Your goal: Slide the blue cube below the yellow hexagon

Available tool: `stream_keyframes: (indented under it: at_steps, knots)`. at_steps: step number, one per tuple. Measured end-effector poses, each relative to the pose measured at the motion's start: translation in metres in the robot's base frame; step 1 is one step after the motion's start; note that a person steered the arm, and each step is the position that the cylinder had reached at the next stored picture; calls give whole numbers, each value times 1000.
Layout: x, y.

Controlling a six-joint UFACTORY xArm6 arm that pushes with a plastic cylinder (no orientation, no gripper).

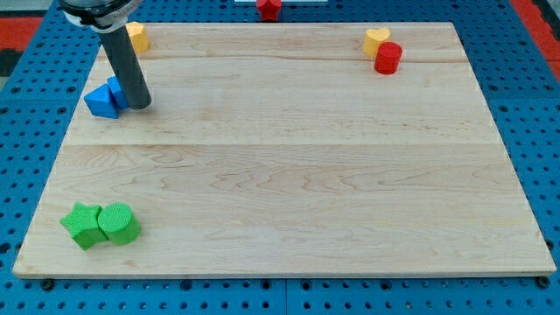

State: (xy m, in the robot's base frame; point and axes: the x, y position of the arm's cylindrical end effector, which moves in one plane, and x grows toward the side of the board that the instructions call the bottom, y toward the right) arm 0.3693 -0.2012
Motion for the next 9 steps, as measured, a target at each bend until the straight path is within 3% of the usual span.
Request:
stream_keyframes:
  at_steps: [4, 9]
  knots:
    - [17, -30]
    - [-19, -29]
